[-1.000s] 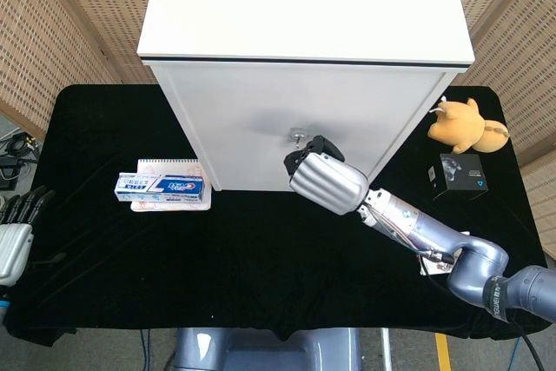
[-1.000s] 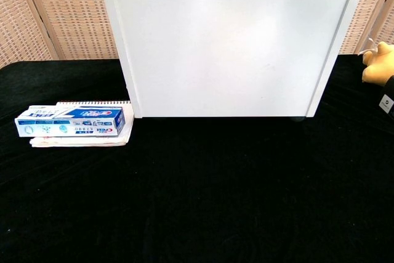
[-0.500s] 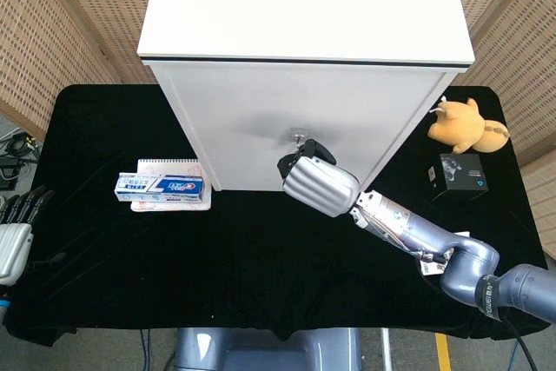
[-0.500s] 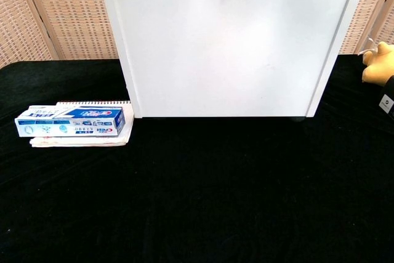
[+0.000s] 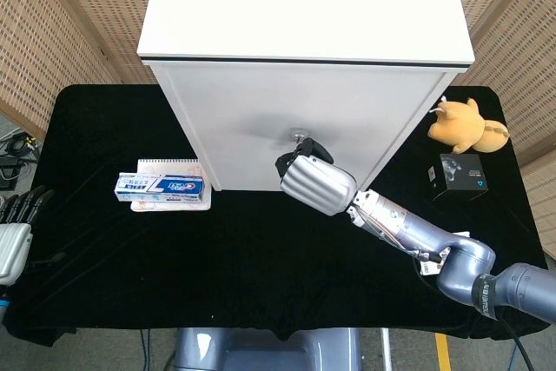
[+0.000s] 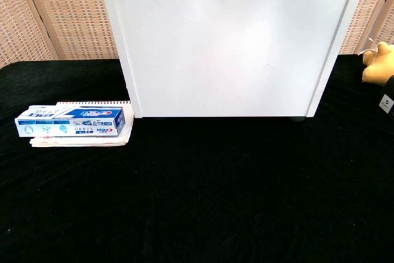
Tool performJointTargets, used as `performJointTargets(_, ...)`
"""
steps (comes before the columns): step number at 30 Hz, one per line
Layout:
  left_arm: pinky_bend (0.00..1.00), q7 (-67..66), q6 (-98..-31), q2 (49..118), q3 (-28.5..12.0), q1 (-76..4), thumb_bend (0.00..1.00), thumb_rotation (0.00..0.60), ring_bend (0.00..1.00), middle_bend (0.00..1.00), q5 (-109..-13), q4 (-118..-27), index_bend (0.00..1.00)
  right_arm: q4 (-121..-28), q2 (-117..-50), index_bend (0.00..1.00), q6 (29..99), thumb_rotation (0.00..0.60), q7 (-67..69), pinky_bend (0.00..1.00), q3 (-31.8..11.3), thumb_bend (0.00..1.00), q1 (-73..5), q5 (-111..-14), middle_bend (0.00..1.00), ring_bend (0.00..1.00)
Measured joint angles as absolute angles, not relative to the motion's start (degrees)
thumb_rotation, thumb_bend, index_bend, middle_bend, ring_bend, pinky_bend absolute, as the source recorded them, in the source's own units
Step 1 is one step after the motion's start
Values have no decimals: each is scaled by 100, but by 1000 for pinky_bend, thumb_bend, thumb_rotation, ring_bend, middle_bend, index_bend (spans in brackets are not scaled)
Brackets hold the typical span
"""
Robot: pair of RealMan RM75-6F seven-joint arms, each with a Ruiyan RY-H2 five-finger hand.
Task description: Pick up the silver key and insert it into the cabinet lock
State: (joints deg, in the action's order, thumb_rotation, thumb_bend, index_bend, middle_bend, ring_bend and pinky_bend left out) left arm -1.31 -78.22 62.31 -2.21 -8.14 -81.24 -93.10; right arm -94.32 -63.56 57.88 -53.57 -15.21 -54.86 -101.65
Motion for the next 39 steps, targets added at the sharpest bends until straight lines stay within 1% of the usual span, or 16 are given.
performJointTargets(25, 0, -168, -7833, 6240, -220, -811, 0, 600, 0, 0, -8121, -9316, 0, -9348, -6395, 709, 5839, 600, -5363, 1000, -1501, 600, -5423, -10054, 949, 929)
performJointTargets(31, 0, -169, -7841, 6240, -218, -808, 0, 600, 0, 0, -8126, -9318, 0, -9320, -6415, 690, 5858, 600, -5356, 1000, -1482, 578, -5410, -10059, 949, 929)
performJointTargets(33, 0, -166, -7842, 6239, -220, -808, 0, 600, 0, 0, -8125, -9316, 0, -9309, -6428, 667, 5863, 600, -5366, 1000, -1476, 540, -5405, -10056, 948, 929)
performJointTargets(36, 0, -164, -7841, 6238, -220, -808, 0, 600, 0, 0, -8125, -9319, 0, -9298, -6433, 602, 5876, 600, -5383, 1000, -1471, 390, -5402, -10068, 947, 929)
performJointTargets(38, 0, -162, -7840, 6236, -220, -808, 0, 600, 0, 0, -8126, -9320, 0, -9296, -6433, 574, 5885, 600, -5400, 1000, -1473, 342, -5402, -10077, 947, 929)
performJointTargets(39, 0, -159, -7840, 6235, -219, -808, 0, 600, 0, 0, -8127, -9320, 0, -9295, -6431, 570, 5896, 600, -5420, 1000, -1477, 333, -5400, -10081, 947, 929)
